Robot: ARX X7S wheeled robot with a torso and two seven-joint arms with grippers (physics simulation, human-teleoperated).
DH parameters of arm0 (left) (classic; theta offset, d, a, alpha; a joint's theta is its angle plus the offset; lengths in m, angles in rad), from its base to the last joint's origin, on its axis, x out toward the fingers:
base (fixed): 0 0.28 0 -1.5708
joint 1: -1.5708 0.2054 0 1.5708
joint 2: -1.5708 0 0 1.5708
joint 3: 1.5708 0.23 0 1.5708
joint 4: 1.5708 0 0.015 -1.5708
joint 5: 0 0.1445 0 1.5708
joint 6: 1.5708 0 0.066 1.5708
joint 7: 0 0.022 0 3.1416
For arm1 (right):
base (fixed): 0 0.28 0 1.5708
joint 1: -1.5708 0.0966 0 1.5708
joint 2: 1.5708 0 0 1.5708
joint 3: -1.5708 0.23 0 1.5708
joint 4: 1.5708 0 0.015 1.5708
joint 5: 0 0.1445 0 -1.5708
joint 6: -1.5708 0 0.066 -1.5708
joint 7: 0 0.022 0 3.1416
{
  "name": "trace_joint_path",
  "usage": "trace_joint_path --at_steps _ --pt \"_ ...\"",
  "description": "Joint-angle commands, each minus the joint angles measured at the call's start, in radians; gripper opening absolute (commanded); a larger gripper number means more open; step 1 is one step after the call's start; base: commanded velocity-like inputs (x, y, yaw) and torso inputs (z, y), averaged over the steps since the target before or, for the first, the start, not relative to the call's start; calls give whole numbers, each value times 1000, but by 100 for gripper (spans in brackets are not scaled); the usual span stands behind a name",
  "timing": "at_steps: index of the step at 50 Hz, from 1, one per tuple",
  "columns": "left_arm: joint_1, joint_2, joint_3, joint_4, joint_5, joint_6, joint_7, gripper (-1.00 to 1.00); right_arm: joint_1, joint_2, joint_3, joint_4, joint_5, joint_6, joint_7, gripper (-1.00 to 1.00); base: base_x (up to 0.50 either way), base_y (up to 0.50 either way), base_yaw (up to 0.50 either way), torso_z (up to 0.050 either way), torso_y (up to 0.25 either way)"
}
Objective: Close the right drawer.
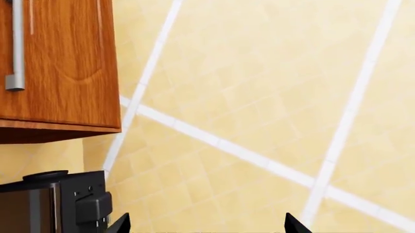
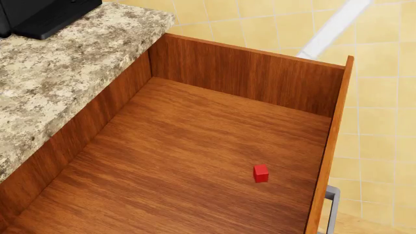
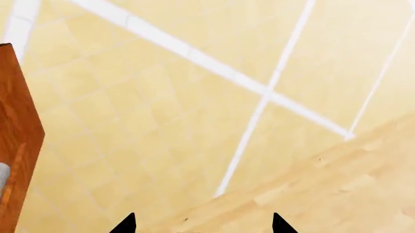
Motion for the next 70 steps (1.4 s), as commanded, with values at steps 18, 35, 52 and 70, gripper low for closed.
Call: trace_joint_path --at_steps 18,35,52,70 --pt "-70 -177 -69 1 -168 59 -33 100 181 -24 -514 -61 0 185 111 100 0 0 0 0 1" --pt "-86 -232 -89 5 -199 60 -32 100 270 -22 -832 -28 63 195 229 100 0 0 0 0 1" --pt "-71 -244 -108 5 -190 55 -21 100 312 -8 -1121 -105 102 247 343 100 0 0 0 0 1" --pt "-159 -258 -60 15 -263 106 -63 100 301 159 -1115 -445 112 454 418 100 0 0 0 0 0"
